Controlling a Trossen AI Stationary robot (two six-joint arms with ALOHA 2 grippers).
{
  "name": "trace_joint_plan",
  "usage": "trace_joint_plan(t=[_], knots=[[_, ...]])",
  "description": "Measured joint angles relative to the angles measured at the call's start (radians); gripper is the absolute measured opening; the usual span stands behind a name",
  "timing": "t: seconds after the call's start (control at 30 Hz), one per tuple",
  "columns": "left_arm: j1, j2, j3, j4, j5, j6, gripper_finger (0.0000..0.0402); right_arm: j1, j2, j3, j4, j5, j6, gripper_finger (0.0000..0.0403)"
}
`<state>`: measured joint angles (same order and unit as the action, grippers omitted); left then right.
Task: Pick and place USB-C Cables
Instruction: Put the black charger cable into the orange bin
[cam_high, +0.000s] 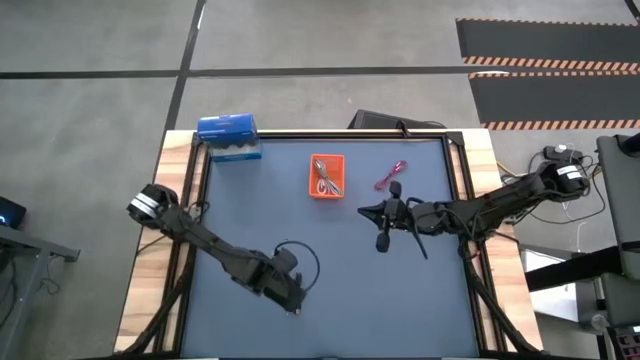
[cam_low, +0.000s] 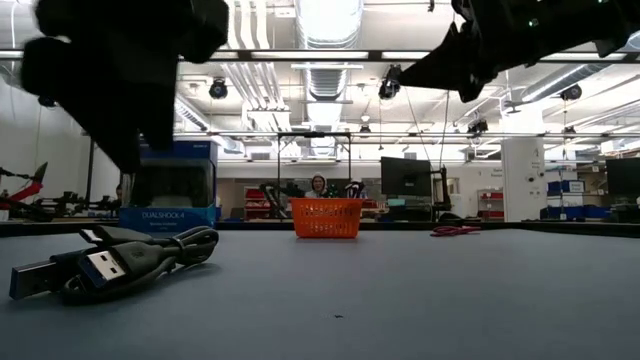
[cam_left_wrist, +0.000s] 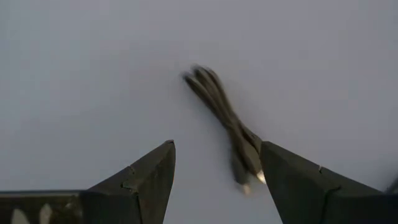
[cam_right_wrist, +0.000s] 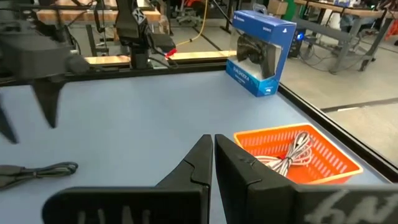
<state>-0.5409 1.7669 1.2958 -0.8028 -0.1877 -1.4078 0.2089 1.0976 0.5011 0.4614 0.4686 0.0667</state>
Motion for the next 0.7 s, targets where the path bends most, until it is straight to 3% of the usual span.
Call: trace_joint_plan(t=[0.2,0.7], knots=[[-0.024,0.078,0.052,0.003,-0.018,0.006,0.0219,0.000,-0.011,0.000,-0.002,0.000,-0.015,0.0009],[-0.024,0.171,0.050,0.093,-0.109,-0.001,0.0219,0.000,-0.018,0.000,-0.001,0.000,-0.025,0.0009]])
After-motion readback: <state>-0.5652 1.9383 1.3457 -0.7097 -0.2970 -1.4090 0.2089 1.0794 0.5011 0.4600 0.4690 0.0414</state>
